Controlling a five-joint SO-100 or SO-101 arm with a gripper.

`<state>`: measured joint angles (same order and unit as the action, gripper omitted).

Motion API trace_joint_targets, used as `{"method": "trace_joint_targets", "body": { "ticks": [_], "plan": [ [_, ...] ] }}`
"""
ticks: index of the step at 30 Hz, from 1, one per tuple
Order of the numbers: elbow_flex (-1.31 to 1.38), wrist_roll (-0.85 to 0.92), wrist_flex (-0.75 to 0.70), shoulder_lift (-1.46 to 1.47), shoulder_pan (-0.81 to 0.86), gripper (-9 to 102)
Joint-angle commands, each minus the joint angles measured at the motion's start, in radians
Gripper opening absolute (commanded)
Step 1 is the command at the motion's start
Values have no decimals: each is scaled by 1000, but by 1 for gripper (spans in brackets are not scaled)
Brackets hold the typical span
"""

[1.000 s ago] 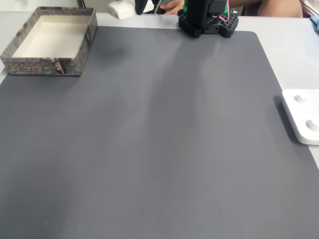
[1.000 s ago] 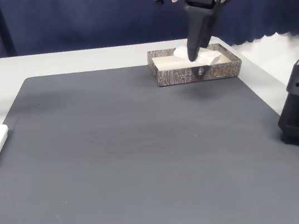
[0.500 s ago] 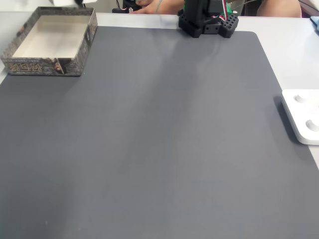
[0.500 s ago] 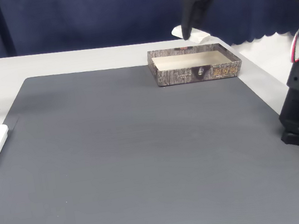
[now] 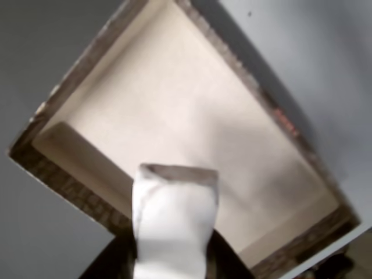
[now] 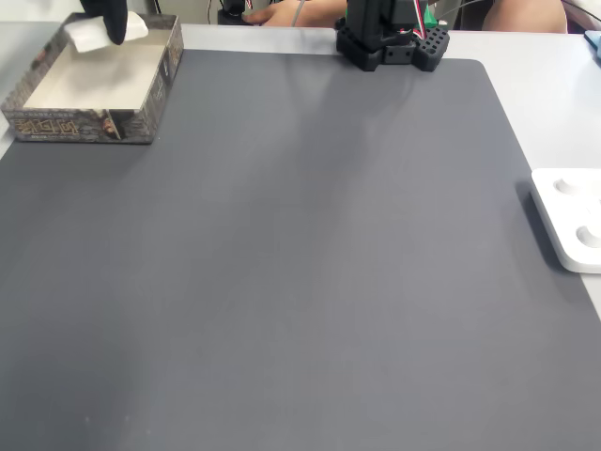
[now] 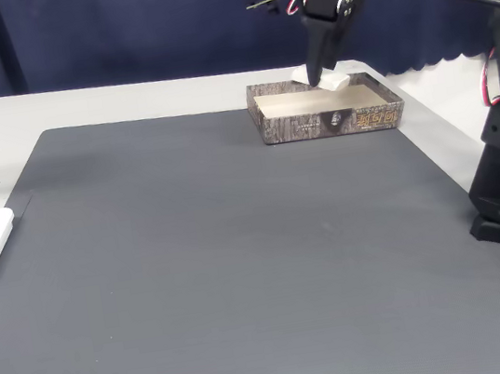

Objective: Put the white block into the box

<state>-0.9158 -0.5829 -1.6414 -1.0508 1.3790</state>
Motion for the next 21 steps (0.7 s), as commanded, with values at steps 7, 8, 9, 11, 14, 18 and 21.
{"method": "trace_joint_targets", "body": {
  "ticks": [7, 8, 9, 11, 14, 18, 21],
  "plan": [
    [63, -749, -6, -49, 17, -2],
    [63, -779, -6, -54, 20, -2],
    [63, -784, -6, -57, 25, -2],
    [64, -784, -5, -57, 29, -2],
    [71, -790, 0, -54, 31, -2],
    [86, -808, 17, -31, 21, -2],
    [114, -807, 21, 9, 20, -2]
  ]
}}
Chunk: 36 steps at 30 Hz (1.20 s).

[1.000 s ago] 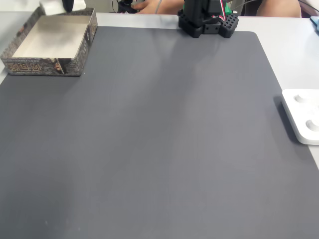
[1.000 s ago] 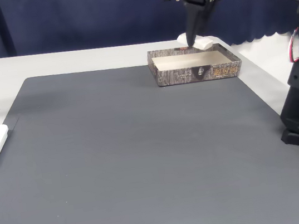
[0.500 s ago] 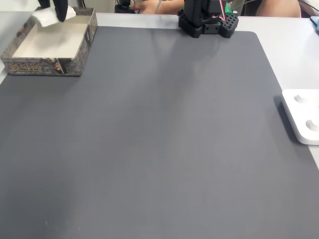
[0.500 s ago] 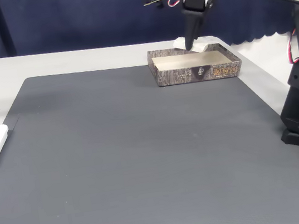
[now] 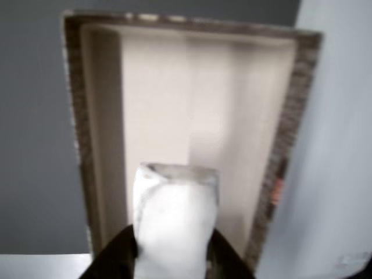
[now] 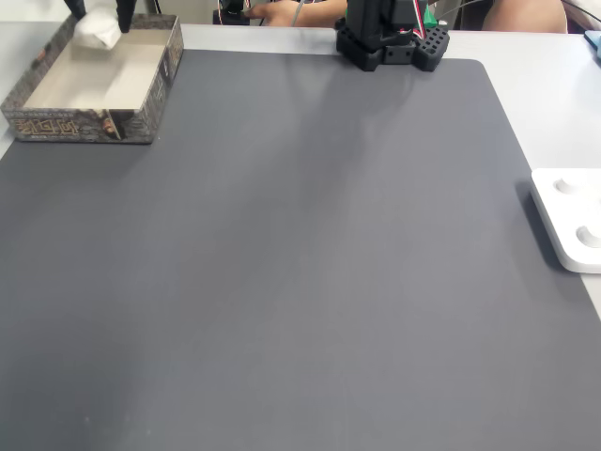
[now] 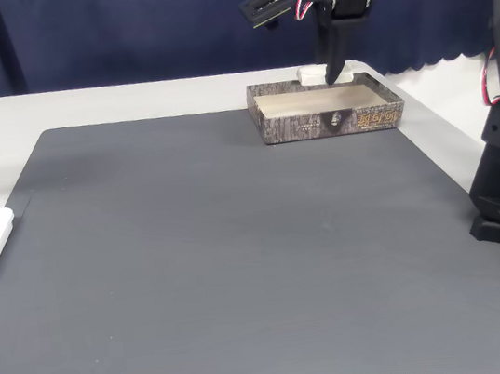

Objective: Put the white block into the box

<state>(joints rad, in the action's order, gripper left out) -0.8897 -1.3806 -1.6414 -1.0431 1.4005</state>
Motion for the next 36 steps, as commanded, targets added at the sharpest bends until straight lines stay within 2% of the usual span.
{"method": "trace_joint_targets", "body": {
  "ticks": [1, 9, 26, 36],
  "plan": [
    [103, -9, 21, 23, -2, -2],
    [198, -17, 80, 183, -34, -2],
    [267, 8, 81, 290, -52, -1],
    [264, -35, 83, 293, -41, 15]
  ]
}}
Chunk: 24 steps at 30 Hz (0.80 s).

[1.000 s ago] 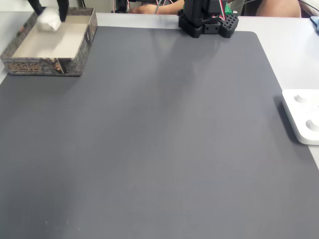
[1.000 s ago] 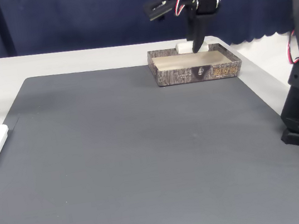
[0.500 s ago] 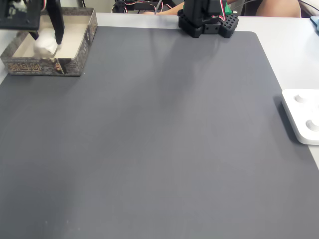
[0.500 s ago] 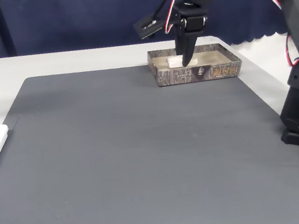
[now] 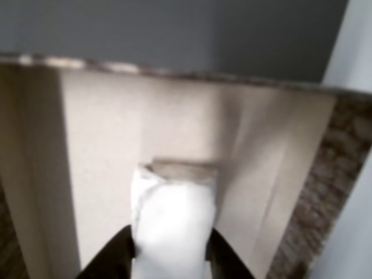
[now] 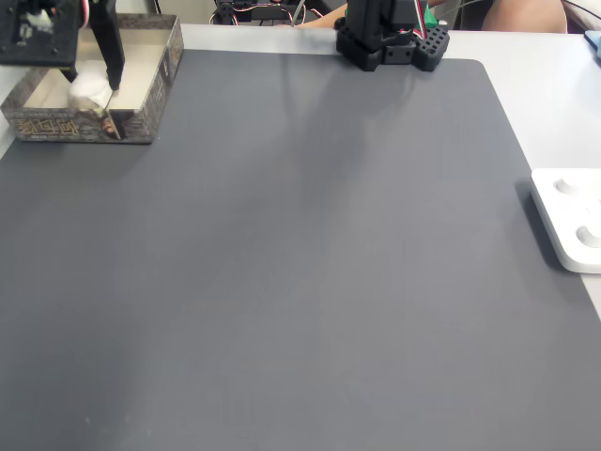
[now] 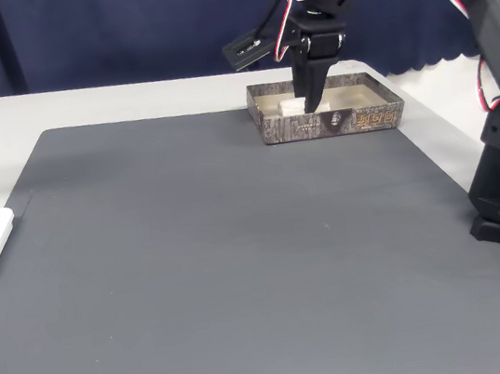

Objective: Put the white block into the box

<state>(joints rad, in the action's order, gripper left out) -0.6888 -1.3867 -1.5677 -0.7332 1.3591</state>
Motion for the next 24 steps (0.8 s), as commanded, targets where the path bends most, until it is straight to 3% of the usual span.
{"method": "trace_joint_targets", "body": {
  "ticks": [1, 24],
  "plan": [
    [61, -37, 9, -18, 0, 16],
    [-14, -110, 38, -207, -2, 31]
  ]
}}
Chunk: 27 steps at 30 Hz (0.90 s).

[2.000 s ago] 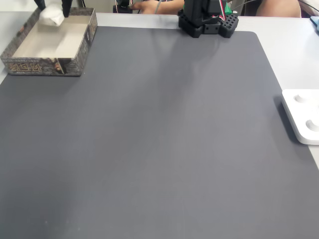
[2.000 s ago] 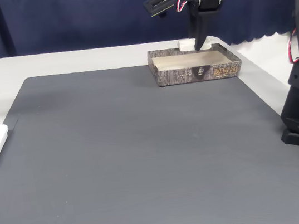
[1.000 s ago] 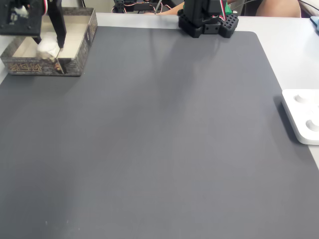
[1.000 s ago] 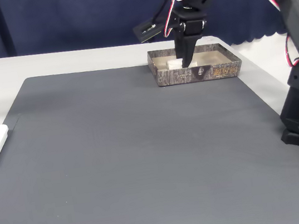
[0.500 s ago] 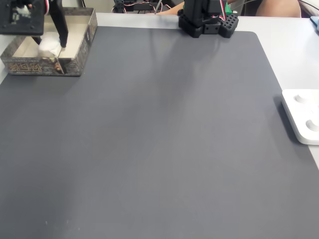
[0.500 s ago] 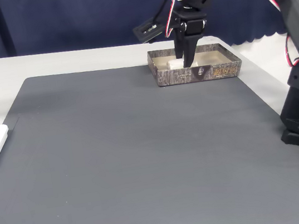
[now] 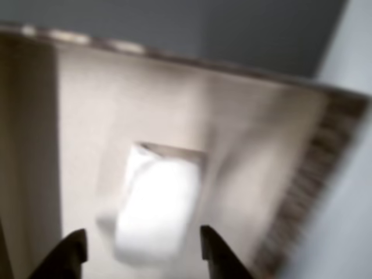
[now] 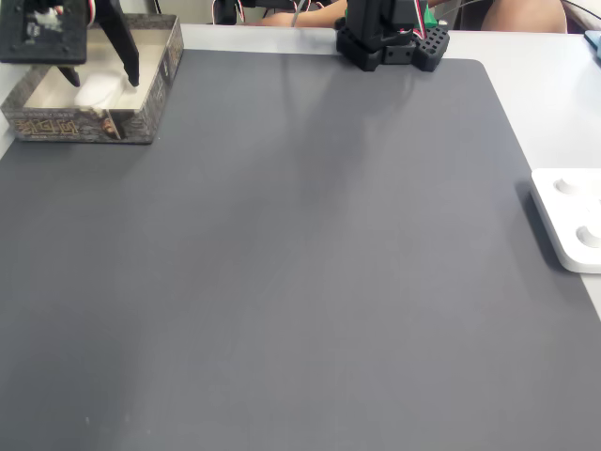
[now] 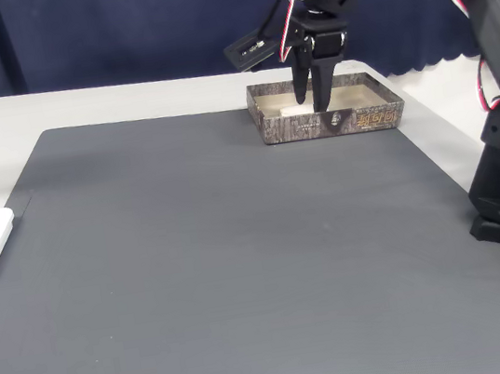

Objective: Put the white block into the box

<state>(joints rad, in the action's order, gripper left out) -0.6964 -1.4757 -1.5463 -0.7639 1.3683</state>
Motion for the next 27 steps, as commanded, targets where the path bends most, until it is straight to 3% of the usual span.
{"method": "trace_joint_targets", "body": {
  "ticks": [1, 7, 16, 27],
  "plan": [
    [-17, -18, 17, -199, -14, 31],
    [-112, 3, 21, -350, -26, 32],
    [-457, 129, 20, -681, -114, 28],
    [-805, 417, 26, -1131, -416, 29]
  ]
}}
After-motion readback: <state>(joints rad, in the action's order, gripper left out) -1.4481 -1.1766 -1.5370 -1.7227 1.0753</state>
